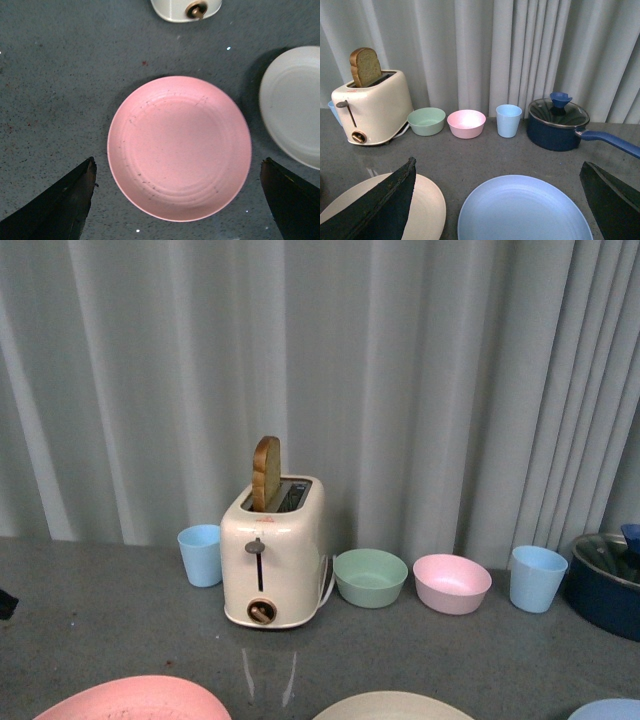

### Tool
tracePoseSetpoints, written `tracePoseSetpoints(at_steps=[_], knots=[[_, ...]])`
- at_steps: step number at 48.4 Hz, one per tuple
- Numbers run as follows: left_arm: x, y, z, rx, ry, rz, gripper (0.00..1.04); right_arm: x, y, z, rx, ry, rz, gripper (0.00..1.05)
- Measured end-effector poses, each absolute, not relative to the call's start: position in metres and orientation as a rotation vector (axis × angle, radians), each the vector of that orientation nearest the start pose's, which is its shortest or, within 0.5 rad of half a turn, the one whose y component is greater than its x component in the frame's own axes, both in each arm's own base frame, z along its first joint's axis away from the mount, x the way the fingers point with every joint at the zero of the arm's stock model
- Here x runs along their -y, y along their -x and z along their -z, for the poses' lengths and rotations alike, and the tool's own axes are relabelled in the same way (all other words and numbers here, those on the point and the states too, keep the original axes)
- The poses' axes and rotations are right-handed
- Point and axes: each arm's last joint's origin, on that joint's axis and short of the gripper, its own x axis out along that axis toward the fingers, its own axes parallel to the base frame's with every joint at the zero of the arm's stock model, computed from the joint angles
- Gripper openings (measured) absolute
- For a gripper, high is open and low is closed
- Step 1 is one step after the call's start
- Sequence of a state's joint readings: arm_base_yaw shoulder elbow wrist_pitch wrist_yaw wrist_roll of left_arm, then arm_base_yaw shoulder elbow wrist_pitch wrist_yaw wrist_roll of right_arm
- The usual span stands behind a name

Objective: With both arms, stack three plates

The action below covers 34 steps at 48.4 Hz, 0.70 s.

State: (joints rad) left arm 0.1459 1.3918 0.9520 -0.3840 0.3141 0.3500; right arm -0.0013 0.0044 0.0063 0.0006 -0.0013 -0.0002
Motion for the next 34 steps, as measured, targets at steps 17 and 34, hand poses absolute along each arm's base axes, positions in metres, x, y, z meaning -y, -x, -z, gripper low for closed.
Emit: tracePoseSetpoints(at_steps=[17, 34], knots=[[-0.063, -0.360, -0.204, -1.002, -0.208, 0.307, 0.98, 0.000, -0.098, -0.165, 0.002, 0.000, 0.000, 0.97], [-0.072, -0.376, -0.157, -1.127, -0.196, 0.317, 0.98, 0.000, -0.098, -0.165, 0.002, 0.000, 0.000, 0.97]])
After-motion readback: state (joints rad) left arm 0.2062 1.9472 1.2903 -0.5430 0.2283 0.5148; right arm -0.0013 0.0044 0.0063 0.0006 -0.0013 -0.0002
